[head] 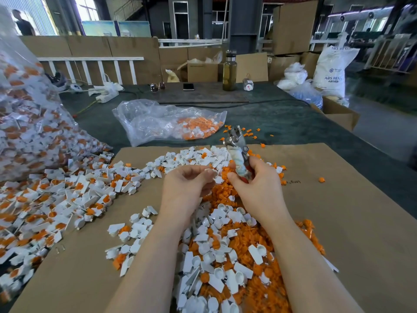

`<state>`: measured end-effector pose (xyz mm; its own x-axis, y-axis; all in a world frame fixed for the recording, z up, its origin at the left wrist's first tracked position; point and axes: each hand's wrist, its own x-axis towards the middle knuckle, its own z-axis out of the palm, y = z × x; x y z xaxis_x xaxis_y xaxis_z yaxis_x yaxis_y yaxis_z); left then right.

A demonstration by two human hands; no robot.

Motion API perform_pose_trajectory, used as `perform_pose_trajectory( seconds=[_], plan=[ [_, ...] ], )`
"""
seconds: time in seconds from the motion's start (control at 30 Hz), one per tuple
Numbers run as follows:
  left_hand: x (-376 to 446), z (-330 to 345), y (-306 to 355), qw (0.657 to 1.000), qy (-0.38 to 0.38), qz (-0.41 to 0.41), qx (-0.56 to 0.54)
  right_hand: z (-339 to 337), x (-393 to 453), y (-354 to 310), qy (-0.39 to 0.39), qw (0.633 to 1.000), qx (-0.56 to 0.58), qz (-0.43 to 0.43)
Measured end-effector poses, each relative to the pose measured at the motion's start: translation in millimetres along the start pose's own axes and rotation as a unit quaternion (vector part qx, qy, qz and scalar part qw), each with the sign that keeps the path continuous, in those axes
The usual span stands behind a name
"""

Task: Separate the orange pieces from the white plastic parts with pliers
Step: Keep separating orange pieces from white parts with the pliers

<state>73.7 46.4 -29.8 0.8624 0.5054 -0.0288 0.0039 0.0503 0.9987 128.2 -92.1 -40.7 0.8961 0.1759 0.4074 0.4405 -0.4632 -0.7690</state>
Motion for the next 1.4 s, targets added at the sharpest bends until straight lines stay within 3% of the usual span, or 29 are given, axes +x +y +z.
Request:
perform_pose_trajectory(
  seconds=[0.27, 0.67, 1.07, 1.4],
  plan=[
    [-0.9, 1.5, 0.0, 1.0, 0.004, 0.007, -0.006, 1.9, -2.9, -2.3, -0.016, 0.999, 0.039, -0.011],
    [-3.6, 5.8, 0.8, 1.0, 0.001, 0.01, -0.022, 2.6, -4.5, -3.9, 0.018, 0.999, -0.013, -0.037],
    [-8.1, 10.2, 2.3, 0.996, 0.007, 0.071, 0.054, 5.8, -7.8, -7.6, 0.069, 0.997, -0.034, -0.032],
    [-8.9, 11.8, 2.8, 0.983, 0.009, 0.121, 0.138, 6.0, -6.9, -8.0, 0.063, 0.997, -0.027, -0.02]
  ],
)
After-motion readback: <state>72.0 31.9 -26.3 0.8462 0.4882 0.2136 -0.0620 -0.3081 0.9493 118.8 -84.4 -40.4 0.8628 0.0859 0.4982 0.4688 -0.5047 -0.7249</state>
